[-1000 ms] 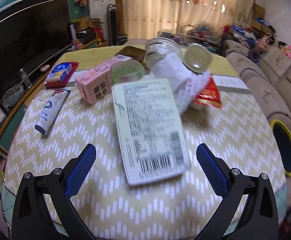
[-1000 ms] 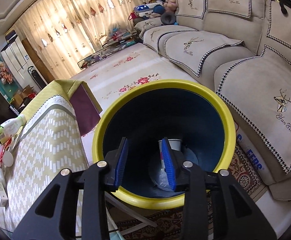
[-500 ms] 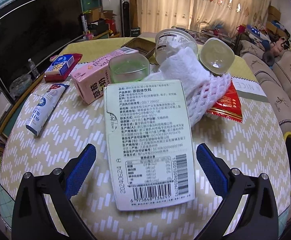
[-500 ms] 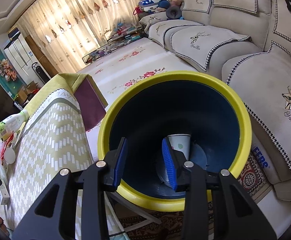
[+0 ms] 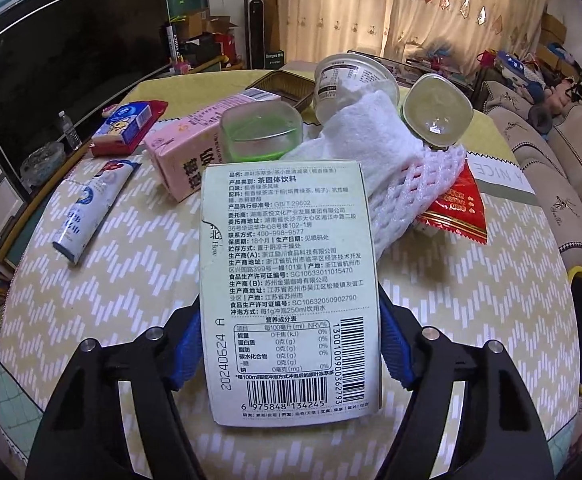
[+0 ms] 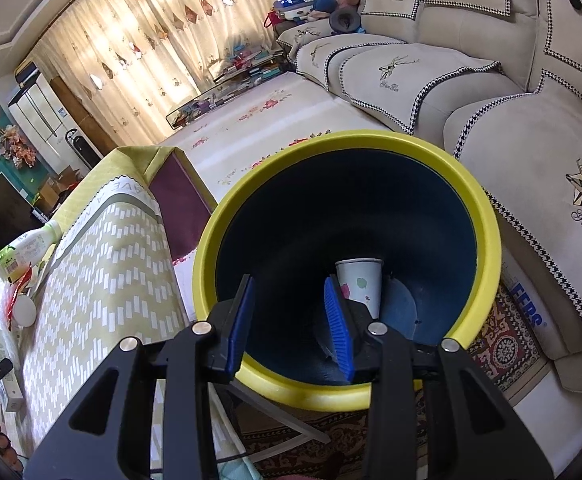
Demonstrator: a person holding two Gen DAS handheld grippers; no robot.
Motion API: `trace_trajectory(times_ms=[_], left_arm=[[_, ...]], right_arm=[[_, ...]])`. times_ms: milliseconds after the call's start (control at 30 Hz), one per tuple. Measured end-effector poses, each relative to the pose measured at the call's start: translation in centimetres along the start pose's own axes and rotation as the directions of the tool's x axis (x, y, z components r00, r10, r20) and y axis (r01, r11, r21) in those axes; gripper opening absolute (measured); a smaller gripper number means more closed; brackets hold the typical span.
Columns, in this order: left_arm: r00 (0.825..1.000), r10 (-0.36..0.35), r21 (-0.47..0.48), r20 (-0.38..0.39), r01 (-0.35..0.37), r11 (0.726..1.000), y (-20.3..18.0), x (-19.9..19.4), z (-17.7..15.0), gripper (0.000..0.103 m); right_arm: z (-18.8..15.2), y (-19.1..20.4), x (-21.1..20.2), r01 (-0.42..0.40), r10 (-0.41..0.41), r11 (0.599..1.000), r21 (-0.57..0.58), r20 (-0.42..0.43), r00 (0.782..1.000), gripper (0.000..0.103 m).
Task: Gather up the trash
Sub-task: 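Grasp the white receipt card with the left gripper, then carry the receipt card to the yellow bin and drop it in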
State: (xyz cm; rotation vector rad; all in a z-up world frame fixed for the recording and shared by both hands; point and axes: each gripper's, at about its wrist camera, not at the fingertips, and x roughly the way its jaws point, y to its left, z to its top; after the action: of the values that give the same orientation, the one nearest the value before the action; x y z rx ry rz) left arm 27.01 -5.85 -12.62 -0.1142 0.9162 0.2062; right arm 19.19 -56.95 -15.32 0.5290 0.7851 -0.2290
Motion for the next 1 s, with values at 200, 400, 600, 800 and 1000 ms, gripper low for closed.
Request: trace_trajectory(times_ms=[200,400,600,800,1000], left_arm=[[0.999,-0.01,0.019,0.033,0.01,1.0,0.1,-2.8,-1.3,0.072],[0.995,-0.059,0.081,0.081,0.052,0.995,-1.3,-6.4,-2.5,0.072],[0.98,-0.192,0.185,0.042,0.181,0.966,-6.1,-8.1,-3.5,0.072],[0.952,-0.306,0.319,-0.019,0.296,0.9,-13.9,-8.7,-4.1,0.072],[0.914,-0.402,0.444,-0.056,0.383,0.81,-23.1,-9.7,-4.3,0.072]], right_arm=[[-0.5,0.0,-0.8,-0.013,0.013,1.0,0.005,0.003,1.0,0.035],[-1.0,-0.4,-2.0,-0.016,0.016,1.0,0.01,0.015,1.0,0.035],[-1.0,-1.7,-3.9,0.01,-0.012,1.0,0.024,0.058,0.998,0.036],[-0.8,-4.1,-5.5,0.054,-0.059,0.997,0.053,0.104,0.993,0.038],[-0.5,-7.0,-6.5,0.108,-0.118,0.99,0.088,0.121,0.986,0.038]])
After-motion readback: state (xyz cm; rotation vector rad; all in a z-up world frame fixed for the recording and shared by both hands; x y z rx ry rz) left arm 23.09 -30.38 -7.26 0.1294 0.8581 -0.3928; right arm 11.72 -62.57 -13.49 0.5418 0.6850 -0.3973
